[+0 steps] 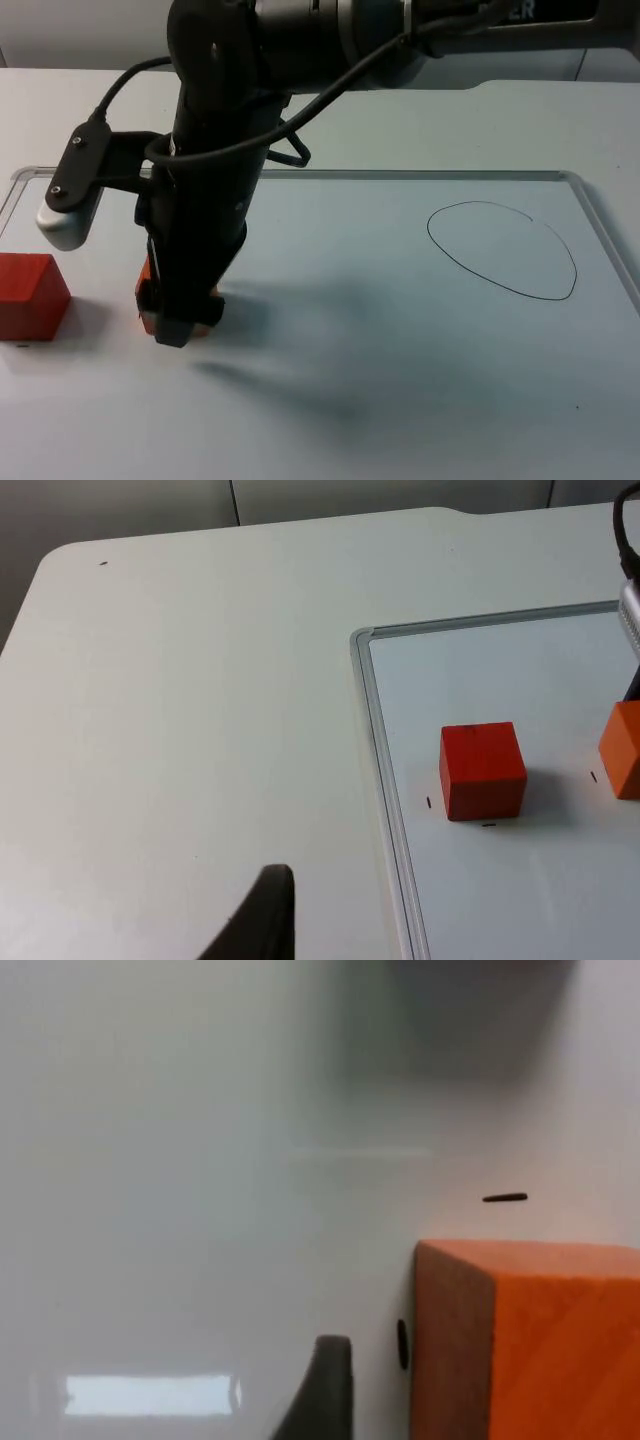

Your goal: Pick up one cube with the left hand and another cube with the right hand. First place the cube in the right hand at the target position, then stack the cube in the left hand on top.

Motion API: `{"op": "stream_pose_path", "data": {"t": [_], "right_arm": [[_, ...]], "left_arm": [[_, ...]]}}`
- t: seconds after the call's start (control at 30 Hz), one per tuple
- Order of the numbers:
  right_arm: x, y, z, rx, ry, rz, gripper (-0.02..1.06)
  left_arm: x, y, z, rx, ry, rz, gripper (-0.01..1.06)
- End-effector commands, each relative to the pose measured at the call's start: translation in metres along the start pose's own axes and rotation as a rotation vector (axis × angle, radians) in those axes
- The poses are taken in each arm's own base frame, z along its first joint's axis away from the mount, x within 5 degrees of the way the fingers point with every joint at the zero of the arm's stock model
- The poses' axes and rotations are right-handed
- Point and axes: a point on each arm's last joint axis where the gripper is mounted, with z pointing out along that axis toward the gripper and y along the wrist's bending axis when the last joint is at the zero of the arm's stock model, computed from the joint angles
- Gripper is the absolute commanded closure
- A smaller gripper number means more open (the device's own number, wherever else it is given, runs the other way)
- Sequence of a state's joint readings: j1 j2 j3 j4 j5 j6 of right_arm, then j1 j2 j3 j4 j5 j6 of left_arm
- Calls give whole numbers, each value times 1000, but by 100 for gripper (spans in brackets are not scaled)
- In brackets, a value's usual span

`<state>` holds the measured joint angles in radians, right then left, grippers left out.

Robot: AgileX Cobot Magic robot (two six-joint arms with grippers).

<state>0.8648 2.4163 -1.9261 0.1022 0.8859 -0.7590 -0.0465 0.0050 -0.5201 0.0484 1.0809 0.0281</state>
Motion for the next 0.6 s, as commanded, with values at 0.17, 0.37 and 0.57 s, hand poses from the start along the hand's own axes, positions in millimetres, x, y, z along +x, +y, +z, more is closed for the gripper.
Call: {"op": "stream_pose_path", "data": {"t": [0.17, 0.37, 0.57], "right_arm": [[-4, -1, -1, 14, -19, -5, 52], [-5, -2, -1, 26, -29, -3, 87], [-5, -2, -1, 27, -31, -3, 105]], "left_arm": [[2, -1, 1, 3, 0, -5, 0], [2, -1, 1, 3, 0, -5, 0], [2, -1, 1, 3, 0, -5, 0]]}}
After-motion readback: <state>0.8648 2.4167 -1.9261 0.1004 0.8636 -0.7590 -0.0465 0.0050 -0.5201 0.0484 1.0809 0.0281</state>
